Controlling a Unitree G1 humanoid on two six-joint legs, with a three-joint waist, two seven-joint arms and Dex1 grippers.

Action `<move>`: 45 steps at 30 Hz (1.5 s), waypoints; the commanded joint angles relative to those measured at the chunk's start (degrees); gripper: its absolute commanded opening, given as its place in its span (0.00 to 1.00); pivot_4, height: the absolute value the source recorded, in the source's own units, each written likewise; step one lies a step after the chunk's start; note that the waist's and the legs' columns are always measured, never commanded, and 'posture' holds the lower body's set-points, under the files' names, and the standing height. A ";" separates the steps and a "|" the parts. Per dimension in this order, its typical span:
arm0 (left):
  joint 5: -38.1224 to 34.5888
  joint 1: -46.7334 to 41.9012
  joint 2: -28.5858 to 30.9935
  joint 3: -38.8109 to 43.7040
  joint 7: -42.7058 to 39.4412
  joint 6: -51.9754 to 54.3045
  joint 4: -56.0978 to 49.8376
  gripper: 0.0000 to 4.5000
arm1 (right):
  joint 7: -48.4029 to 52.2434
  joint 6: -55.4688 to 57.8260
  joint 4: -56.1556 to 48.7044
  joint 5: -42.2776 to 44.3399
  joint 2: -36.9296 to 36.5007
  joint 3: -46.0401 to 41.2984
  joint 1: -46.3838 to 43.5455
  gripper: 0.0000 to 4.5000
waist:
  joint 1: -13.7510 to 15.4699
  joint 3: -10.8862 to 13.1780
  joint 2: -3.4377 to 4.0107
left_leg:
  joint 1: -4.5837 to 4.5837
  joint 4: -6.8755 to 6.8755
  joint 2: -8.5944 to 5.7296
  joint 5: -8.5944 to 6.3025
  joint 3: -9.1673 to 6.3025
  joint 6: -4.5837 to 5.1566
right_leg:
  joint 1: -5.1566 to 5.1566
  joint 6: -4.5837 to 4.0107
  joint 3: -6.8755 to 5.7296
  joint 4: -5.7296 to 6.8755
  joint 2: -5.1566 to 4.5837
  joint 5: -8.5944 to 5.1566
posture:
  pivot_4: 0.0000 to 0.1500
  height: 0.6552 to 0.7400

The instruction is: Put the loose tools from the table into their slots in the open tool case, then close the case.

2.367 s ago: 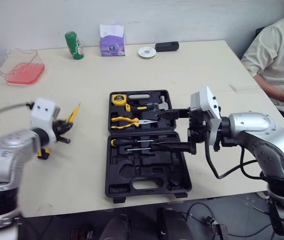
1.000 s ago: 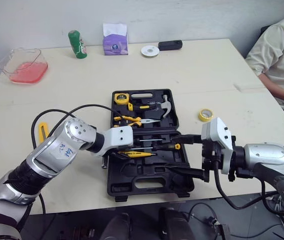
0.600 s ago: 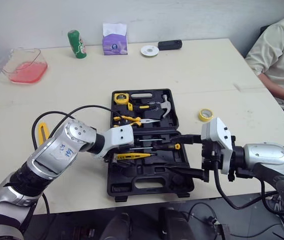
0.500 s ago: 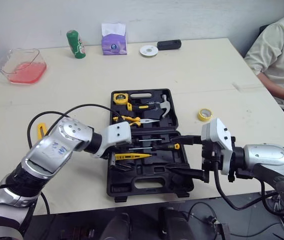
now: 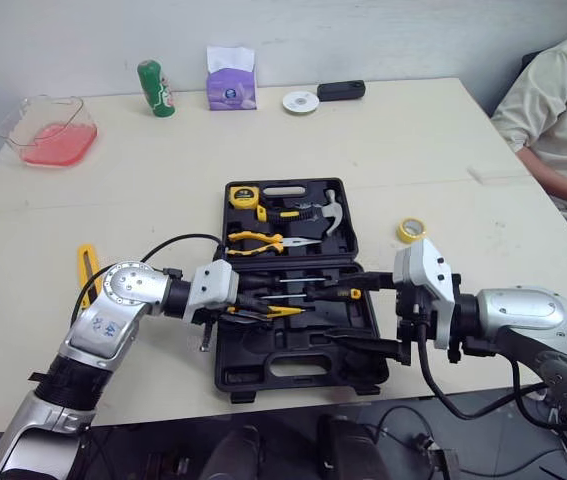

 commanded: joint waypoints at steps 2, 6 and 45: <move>0.94 -0.24 -1.11 -0.13 0.64 -1.92 0.81 0.01 | 0.72 -1.26 -0.96 0.04 -0.26 -0.60 -0.67 1.00 | -0.02 0.00 0.00 | 0.00 0.00 0.00 0.00 0.00 0.00 | 0.00 0.00 0.00 0.01 0.00 0.00 | 1.00 1.00; 2.57 -0.94 -1.18 -0.53 1.64 -1.97 1.74 0.01 | 0.96 -1.31 -0.98 -0.05 -0.68 -0.80 -0.62 1.00 | -0.03 0.00 0.00 | 0.02 0.00 0.01 0.00 0.00 0.00 | 0.00 0.00 0.00 0.03 0.02 0.00 | 1.00 1.00; -19.69 34.23 -16.78 48.99 47.88 33.77 -34.06 0.99 | 13.37 -1.32 15.37 11.05 -4.92 -15.65 -7.41 1.00 | 0.20 -0.26 -0.02 | 0.53 -0.18 0.04 -0.04 0.11 0.03 | 0.31 -0.01 0.25 0.00 0.07 0.00 | 1.00 1.00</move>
